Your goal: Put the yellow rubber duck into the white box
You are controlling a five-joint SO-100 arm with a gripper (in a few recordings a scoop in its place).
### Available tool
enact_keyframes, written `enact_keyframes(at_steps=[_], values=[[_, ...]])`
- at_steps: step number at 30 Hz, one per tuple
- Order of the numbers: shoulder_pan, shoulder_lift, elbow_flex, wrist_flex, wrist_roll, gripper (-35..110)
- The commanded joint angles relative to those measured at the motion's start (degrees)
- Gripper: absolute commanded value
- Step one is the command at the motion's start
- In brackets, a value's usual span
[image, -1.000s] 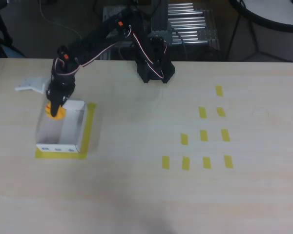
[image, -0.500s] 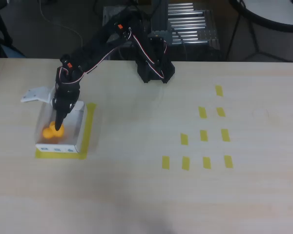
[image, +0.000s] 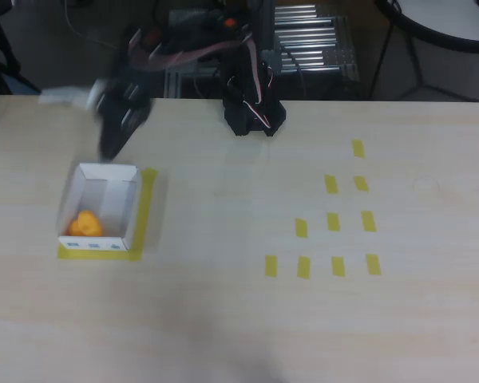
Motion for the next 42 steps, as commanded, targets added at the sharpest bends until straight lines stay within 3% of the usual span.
enact_keyframes(at_steps=[1, 5, 10, 14, 19, 42], values=[[-19.6, 34.28, 7.82, 4.31, 11.78, 0], [-35.68, 54.84, 41.84, 1.76, 24.87, 0], [-36.74, 74.44, 82.0, -7.65, 23.47, 0], [-35.16, 83.32, 96.42, -6.94, 23.99, 0], [-33.66, 83.94, 103.89, -8.53, 24.79, 0], [-34.28, 83.94, 103.89, -8.44, 24.7, 0]])
